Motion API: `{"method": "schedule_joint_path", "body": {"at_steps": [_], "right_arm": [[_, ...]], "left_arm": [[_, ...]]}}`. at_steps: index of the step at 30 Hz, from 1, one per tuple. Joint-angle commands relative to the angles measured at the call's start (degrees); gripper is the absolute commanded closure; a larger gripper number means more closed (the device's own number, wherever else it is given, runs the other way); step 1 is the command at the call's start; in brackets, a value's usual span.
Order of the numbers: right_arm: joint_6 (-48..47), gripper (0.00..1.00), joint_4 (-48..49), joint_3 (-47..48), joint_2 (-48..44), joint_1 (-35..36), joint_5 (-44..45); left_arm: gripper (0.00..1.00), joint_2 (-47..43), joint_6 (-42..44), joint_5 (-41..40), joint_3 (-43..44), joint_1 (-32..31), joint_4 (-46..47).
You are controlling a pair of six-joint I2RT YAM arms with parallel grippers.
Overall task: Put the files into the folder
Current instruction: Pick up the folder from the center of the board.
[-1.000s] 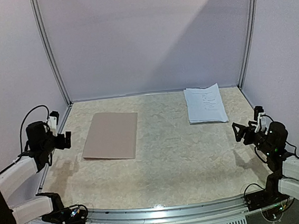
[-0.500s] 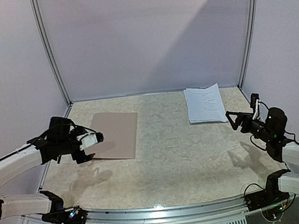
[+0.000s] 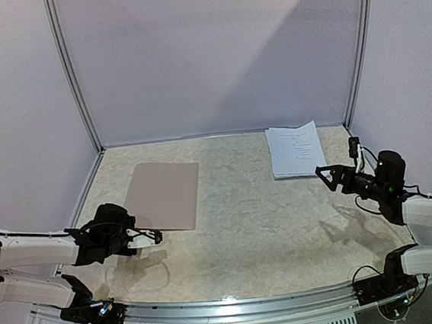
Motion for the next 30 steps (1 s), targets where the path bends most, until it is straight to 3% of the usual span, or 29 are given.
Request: {"method": "schedule_joint_path", "body": {"at_steps": [1,15,27,30], "right_arm": [[-0.08,0.01,-1.35,0.94,-0.89,0.29,-0.32],[0.06,0.01,-1.6,1.5,-1.19,0.63,-1.22],[0.08,0.03,-6.95,4.8,2.99,4.11,1.44],[0.71,0.04,-10.13,7.17,4.89,7.41,5.15]], "left_arm": [[0.33,1.42,4.08,-3.96,-4.15,-0.43,12.99],[0.44,14.76,4.33,-6.15,-4.71,1.9,30.1],[0.81,22.35,2.19,-2.02,-1.23,3.66,41.49],[1.0,24.52,1.53,-2.93,0.56,3.89,43.44]]}}
